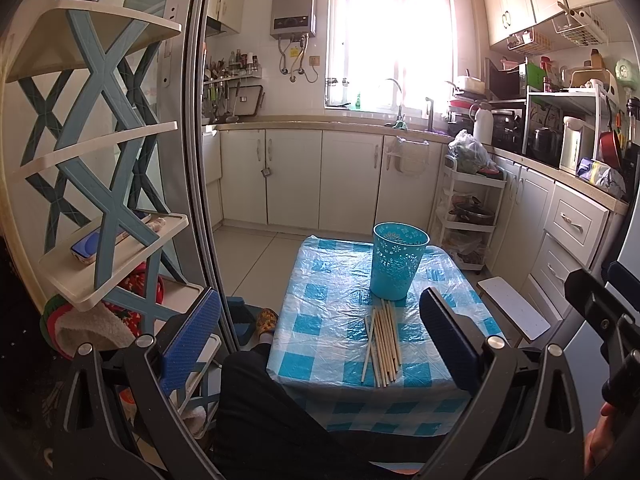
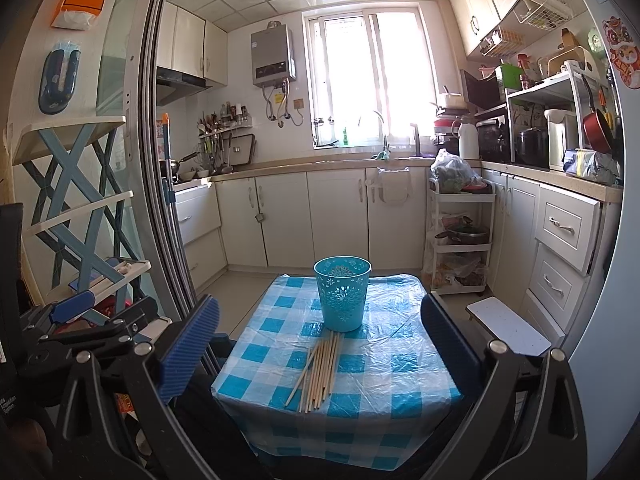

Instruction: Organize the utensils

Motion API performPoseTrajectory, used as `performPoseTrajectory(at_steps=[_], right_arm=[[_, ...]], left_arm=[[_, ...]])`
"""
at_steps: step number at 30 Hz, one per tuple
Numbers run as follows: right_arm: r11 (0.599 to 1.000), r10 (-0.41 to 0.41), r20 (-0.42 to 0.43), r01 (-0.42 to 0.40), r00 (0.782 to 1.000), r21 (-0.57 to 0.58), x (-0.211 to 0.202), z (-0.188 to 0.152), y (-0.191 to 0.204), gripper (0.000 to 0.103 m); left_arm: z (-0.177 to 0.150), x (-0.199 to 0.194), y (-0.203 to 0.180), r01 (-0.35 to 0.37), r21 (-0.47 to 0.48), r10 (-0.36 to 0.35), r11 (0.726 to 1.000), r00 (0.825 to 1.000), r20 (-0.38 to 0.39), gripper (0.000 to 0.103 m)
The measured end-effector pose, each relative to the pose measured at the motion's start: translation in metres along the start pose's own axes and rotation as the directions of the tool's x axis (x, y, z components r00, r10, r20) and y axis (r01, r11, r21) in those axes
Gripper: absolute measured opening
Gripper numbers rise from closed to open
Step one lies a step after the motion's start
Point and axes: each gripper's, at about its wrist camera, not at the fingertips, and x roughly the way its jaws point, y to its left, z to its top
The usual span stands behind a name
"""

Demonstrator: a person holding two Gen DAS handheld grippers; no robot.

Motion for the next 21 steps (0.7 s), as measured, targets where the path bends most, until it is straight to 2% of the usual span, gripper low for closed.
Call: performPoseTrajectory(at_steps=[21], right_arm=[[1.000, 0.001, 0.000, -0.001, 1.000, -0.002, -0.0008, -0.0018, 0.0028, 0.097]], left_arm=[[0.0005, 0.0000, 0.0000, 0.000, -0.001, 0.000, 1.000, 1.000, 0.000, 0.096]])
